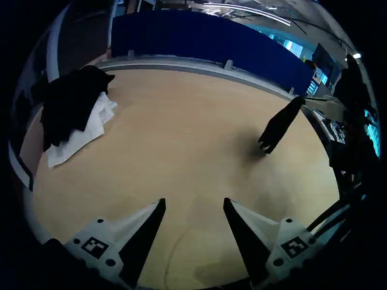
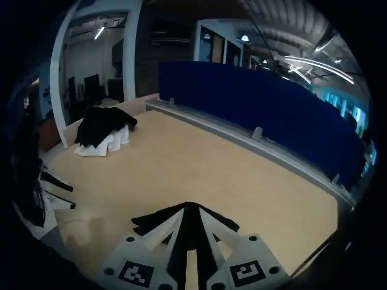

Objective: Fold towel

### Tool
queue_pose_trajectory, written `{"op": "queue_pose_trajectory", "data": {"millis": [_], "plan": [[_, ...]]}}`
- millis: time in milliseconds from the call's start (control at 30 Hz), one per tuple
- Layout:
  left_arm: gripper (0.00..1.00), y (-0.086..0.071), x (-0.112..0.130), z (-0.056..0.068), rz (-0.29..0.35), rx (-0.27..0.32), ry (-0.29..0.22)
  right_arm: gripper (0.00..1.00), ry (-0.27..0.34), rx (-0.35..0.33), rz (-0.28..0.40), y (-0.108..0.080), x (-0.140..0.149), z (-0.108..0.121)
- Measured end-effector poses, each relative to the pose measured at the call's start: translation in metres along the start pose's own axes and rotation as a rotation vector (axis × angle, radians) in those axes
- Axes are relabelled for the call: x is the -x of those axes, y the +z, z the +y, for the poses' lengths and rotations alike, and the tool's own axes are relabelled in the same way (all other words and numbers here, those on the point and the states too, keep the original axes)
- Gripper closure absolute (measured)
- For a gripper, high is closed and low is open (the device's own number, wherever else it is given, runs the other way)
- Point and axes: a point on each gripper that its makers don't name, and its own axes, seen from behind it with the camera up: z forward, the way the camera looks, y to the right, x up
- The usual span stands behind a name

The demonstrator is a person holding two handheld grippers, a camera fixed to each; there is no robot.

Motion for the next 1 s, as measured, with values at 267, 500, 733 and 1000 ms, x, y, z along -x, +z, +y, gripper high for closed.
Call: {"op": "queue_pose_trajectory", "data": {"millis": [267,500,733,1000], "plan": [[0.12,0.003,-0.002,0.007,-0.007,0.016,0.023,0.93,0.024,0.064,-0.008,-0.033,0.01,0.045],[0.12,0.008,-0.004,0.017,-0.014,0.031,0.04,0.93,0.042,0.133,-0.029,-0.066,0.027,0.094],[0.12,0.013,-0.002,0.025,-0.026,0.037,0.055,0.93,0.075,0.19,-0.053,-0.095,0.052,0.143],[0.12,0.017,-0.001,0.031,-0.042,0.032,0.066,0.93,0.092,0.244,-0.1,-0.126,0.084,0.199]]}}
